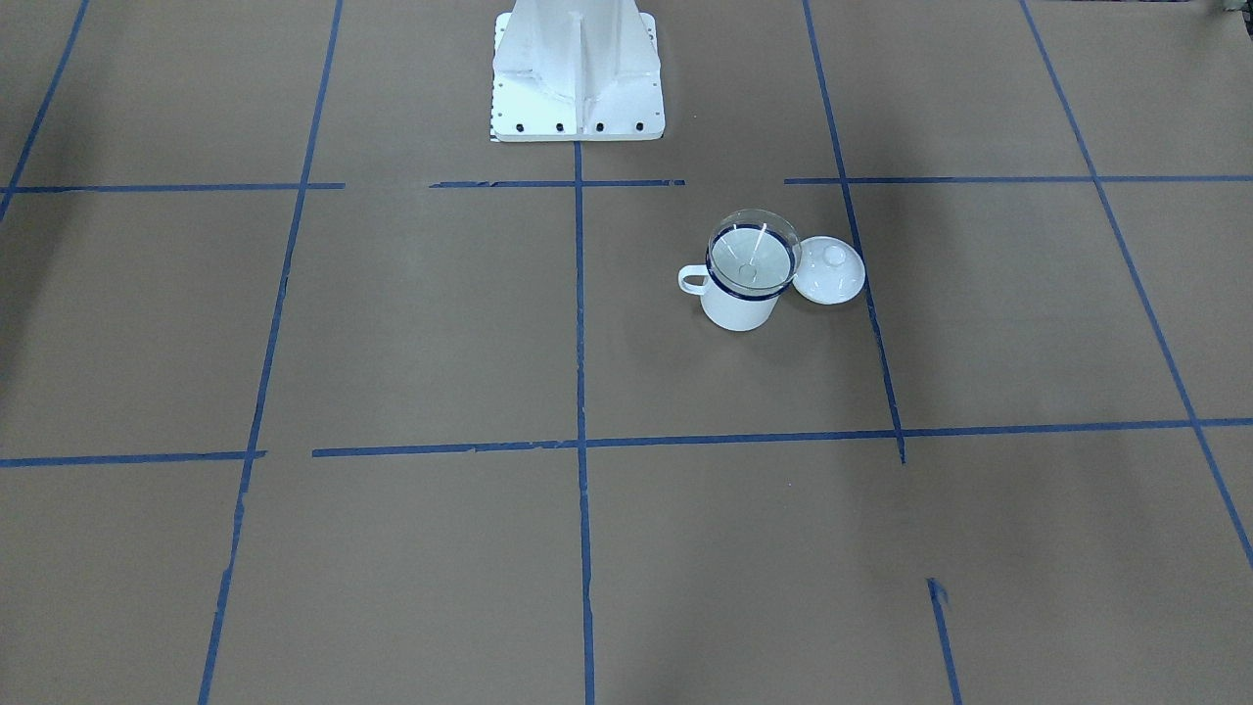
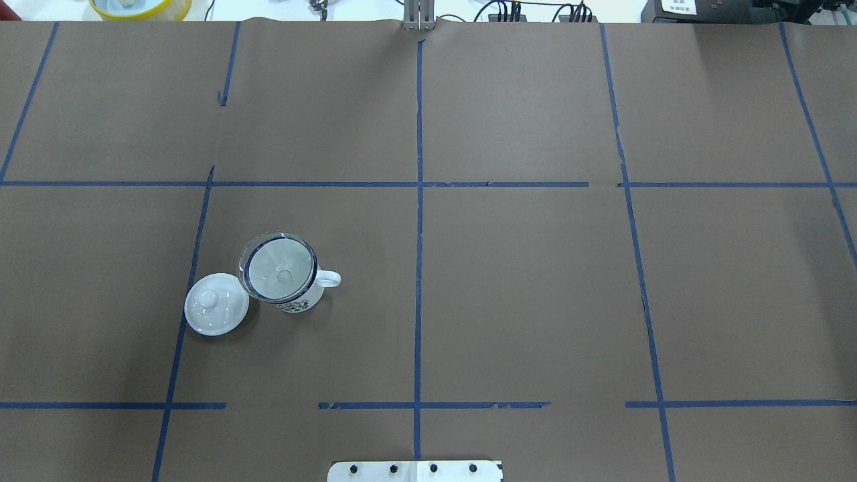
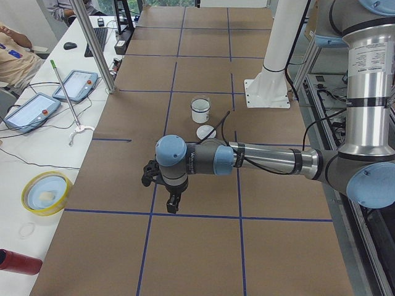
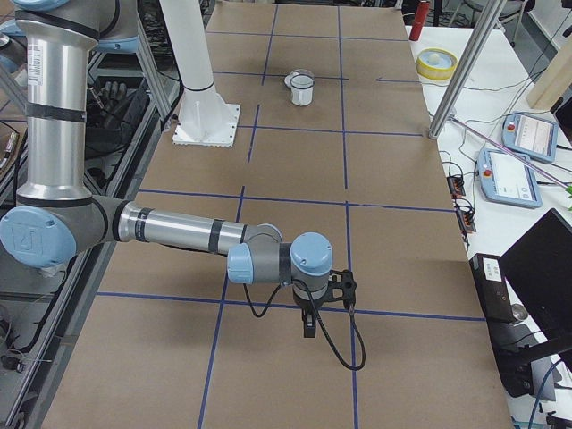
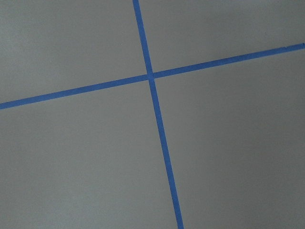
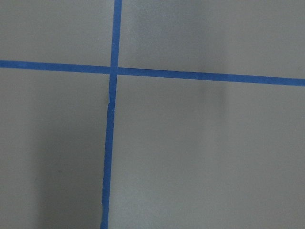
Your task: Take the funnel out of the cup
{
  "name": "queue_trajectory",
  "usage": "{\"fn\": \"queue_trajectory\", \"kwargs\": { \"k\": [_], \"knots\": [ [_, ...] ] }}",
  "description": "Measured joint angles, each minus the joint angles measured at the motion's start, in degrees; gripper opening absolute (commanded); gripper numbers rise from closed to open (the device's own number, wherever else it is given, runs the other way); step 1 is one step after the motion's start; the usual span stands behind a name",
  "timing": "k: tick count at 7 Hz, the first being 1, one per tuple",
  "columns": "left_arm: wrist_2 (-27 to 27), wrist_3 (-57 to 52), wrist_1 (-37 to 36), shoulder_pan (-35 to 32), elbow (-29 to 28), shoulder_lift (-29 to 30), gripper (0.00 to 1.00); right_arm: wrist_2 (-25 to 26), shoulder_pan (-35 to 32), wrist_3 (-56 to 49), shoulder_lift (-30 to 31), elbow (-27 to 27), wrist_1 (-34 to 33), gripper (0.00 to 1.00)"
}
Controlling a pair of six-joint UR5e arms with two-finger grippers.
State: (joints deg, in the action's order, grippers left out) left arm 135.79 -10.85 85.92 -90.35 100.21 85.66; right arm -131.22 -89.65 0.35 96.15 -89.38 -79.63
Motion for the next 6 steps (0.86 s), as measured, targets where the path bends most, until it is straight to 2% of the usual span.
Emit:
{"fn": "queue_trajectory", "kwargs": {
  "k": [4, 6],
  "knots": [
    [0.34, -0.15, 0.56, 0.27, 2.18, 0.24, 1.0, 0.0, 0.0, 0.0, 0.0, 0.0, 0.0, 1.0],
    [2.41, 0.12, 1.08, 2.07, 5.3, 3.94, 1.0, 0.0, 0.0, 0.0, 0.0, -0.03, 0.0, 1.0]
  ]
}}
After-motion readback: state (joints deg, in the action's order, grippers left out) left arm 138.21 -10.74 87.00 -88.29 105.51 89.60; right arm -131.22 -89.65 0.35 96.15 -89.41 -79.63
